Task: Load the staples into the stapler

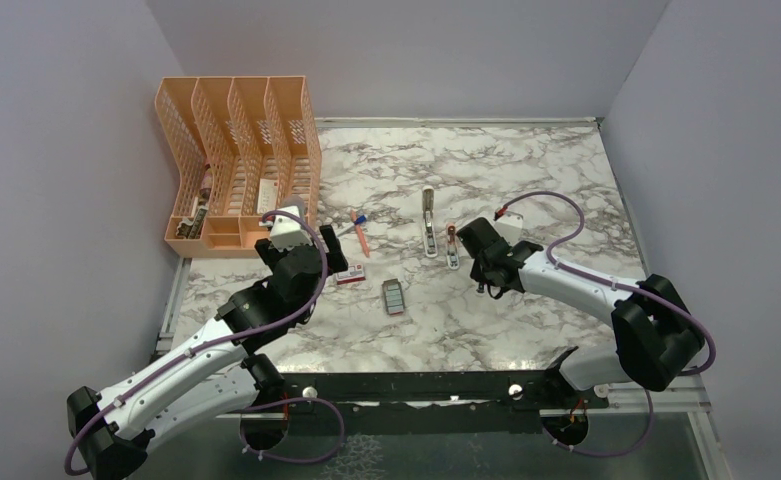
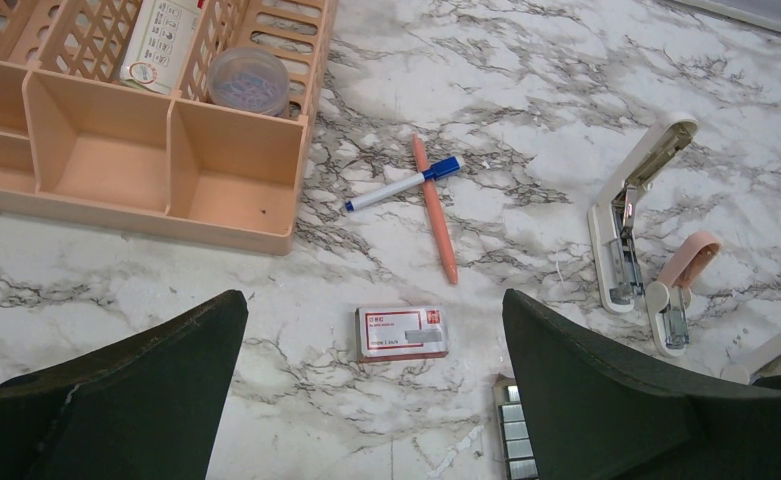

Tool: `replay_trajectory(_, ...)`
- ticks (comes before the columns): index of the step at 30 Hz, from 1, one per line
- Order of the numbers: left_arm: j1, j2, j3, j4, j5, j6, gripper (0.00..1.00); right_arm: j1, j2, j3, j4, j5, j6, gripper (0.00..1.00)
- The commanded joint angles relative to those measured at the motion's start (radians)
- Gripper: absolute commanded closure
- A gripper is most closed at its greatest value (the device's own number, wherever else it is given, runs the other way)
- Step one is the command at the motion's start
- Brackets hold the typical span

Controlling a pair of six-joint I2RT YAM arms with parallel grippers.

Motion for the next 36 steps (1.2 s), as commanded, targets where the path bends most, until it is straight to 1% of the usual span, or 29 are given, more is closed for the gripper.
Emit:
replay_trajectory(1,-0.002,-0.007,0.011,0.025,0.007,0.012,0.01,-0.002,0.015,-0.013,0.016,0.046,0.011,0.78)
replay_trajectory(9,-0.002,-0.006,0.011,0.025,0.007,0.012,0.01,-0.002,0.008,-0.015,0.013,0.059,0.003,0.78)
replay_trajectory(24,-0.002,0.001,0.016,0.026,0.004,0.012,0.01,-0.002,0.022,-0.033,0.045,0.027,-0.017,0.78)
replay_trajectory(36,-0.002,0.0,0.016,0.026,0.004,0.014,0.01,-0.002,-0.028,-0.079,0.075,-0.008,-0.052,0.78)
